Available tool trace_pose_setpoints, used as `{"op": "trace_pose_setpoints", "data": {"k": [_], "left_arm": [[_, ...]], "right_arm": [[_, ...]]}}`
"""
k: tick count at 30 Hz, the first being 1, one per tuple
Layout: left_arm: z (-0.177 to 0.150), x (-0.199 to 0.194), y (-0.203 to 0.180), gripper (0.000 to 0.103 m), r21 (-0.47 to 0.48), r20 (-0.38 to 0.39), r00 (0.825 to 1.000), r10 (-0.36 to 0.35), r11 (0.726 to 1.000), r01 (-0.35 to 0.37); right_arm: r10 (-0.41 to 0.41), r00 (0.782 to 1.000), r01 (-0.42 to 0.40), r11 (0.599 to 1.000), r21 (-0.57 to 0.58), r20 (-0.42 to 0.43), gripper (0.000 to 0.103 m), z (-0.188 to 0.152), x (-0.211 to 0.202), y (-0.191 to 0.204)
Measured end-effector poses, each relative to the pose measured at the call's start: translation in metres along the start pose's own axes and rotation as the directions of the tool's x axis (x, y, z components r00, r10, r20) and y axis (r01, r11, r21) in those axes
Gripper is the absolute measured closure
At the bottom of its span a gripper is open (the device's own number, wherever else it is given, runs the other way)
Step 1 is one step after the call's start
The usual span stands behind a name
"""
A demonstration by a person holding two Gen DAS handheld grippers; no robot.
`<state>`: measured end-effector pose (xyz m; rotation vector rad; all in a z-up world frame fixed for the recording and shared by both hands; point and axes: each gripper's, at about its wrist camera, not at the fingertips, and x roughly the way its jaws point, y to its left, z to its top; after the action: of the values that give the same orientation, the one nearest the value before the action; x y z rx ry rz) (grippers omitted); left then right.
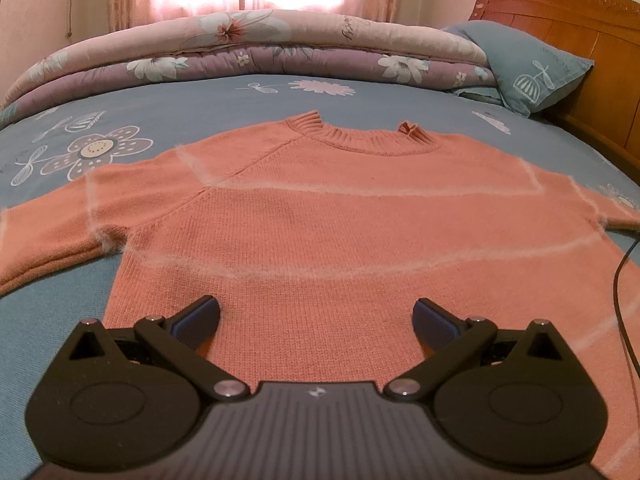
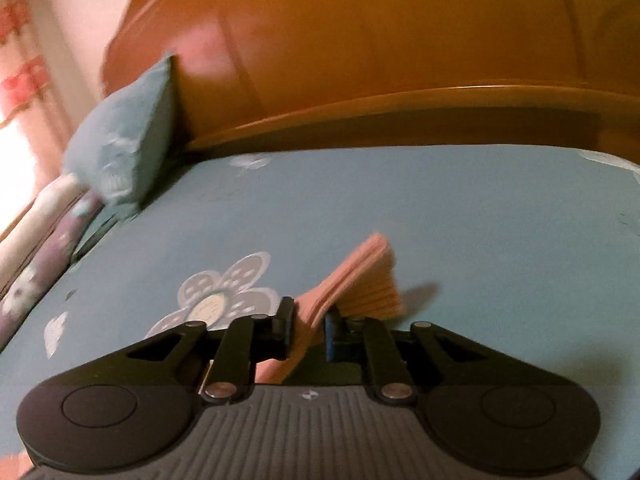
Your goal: Fold clothes
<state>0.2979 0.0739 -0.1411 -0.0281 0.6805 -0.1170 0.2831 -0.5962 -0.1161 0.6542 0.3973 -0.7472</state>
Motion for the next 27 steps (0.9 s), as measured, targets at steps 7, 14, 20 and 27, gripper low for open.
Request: {"op": "trace_pose_setpoints", "data": {"k": [7, 14, 20, 27], "left_arm": [[0.000, -0.001, 0.002, 0.001, -0.008, 0.003, 1.000, -0.008, 1.000, 0.008], [0.000, 0.000, 0.000, 0.001, 0.000, 0.001, 1.000, -0.001, 1.000, 0.001], [-0.001, 0.000, 0.000, 0.001, 0.002, 0.001, 1.000, 0.002, 1.000, -0.002], [-0.001, 0.001, -0.002, 0.001, 0.006, -0.001, 1.000, 0.006, 1.000, -0.006]], "right_arm": [[-0.131, 0.975, 0.132, 0.991, 0.006, 0.179, 0.062, 0.011, -0.011, -0.027], [-0.035, 0.999, 0.028, 0.937, 0.349, 0.013, 0.035, 0.014, -0.004, -0.073], [0.242, 0.970, -0.240, 0.925, 0.295, 0.028, 0.016, 0.015, -0.011, -0.054], [0.539, 0.842, -0.533, 0.826, 0.184, 0.018, 0.024, 0.016, -0.019, -0.025]]}}
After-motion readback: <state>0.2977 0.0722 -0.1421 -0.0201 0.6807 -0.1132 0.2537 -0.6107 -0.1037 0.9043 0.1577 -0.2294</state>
